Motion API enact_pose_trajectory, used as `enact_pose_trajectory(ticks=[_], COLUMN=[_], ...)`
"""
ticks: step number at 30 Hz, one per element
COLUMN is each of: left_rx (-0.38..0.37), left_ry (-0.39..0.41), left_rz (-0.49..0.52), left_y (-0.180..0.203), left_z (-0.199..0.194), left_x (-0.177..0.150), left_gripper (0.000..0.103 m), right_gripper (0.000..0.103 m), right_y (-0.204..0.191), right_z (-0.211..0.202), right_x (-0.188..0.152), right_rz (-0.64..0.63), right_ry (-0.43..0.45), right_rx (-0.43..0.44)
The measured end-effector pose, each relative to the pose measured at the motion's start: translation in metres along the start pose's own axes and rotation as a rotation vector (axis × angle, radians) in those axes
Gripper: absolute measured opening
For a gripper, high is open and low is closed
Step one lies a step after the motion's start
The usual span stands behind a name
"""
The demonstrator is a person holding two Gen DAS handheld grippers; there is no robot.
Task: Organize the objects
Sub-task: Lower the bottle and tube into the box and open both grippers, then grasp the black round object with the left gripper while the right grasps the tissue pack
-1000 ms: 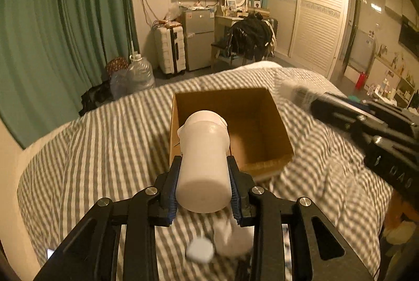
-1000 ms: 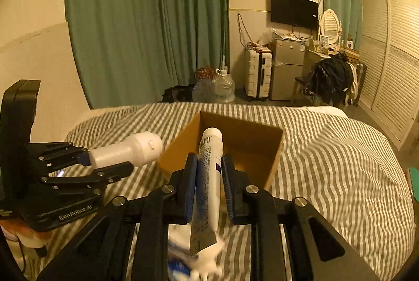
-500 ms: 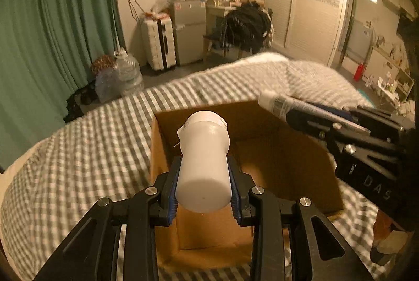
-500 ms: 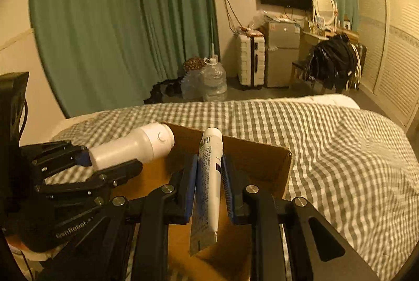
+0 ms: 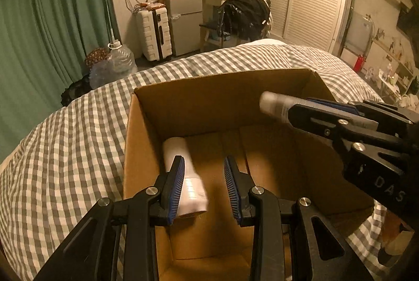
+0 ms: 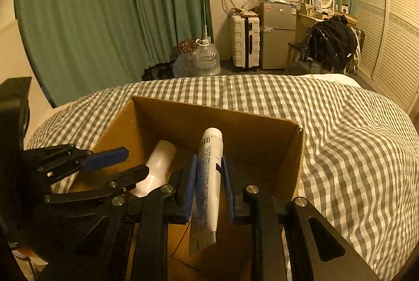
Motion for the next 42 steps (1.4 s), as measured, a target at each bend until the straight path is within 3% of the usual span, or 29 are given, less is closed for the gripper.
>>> enact_pose_trajectory(ticks=[2, 3, 4, 6, 14, 18, 23, 29, 34, 38, 42], left_rx=[0.004, 0.008, 0.013, 0.034, 0.058, 0.069, 0.101, 0.087, 0.026, 0.020, 0.013], left_ry=[-0.002, -0.003, -0.003, 0.012, 0.086, 0.107, 0.081, -0.008, -0.091, -0.133, -0.130], left_rz=[-0.004, -0.004, 0.000, -0.005, -0.052, -0.078, -0.065, -0.048, -0.031, 0.041, 0.093], left_y=[-0.002, -0.002, -0.003, -0.008, -0.029, -0.033, -0.026, -0.008, 0.013, 0.033, 0.048], left_z=[-0.008, -0.011, -0.016, -0.028, -0.110, -0.144, -0.154, -0.149, -0.142, -0.130, -0.121], left_x=[-0.002, -0.003, -0.003, -0.003, -0.014, -0.044, -0.101, -0.172, -0.225, -0.243, -0.241], left_gripper=[0.034, 0.039, 0.046, 0.069, 0.096, 0.098, 0.098, 0.098, 0.098, 0.098, 0.098], right_gripper=[0.037, 0.058, 0.068, 0.068, 0.080, 0.088, 0.089, 0.089, 0.089, 0.089, 0.088], right_y=[-0.002, -0.006, -0.007, -0.008, -0.041, -0.067, -0.092, -0.104, -0.103, -0.103, -0.101], right_z=[-0.006, -0.013, -0.019, -0.035, -0.121, -0.165, -0.182, -0.161, -0.143, -0.139, -0.137], right_x=[-0.001, -0.001, 0.000, 0.002, 0.011, 0.003, -0.051, -0.145, -0.193, -0.218, -0.231], right_rz=[0.000, 0.003, 0.010, 0.029, -0.002, -0.034, -0.030, -0.026, -0.016, -0.070, -0.067], right_ry=[0.013, 0.028, 0.046, 0.083, 0.137, 0.156, 0.096, -0.042, -0.146, -0.190, -0.200], right_rx=[0.000, -0.007, -0.019, -0.028, -0.065, -0.069, -0.074, -0.081, -0.060, -0.103, -0.084])
Point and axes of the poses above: each gripper's, at about its wrist camera, not at the fingertips, and z roughly the way its jaws point, y to its right, x to its top, the point moved 9 cm from there along z, roughly the way its jaws point, and after that the axes turned 10 degrees about x, right-handed, at the moved point
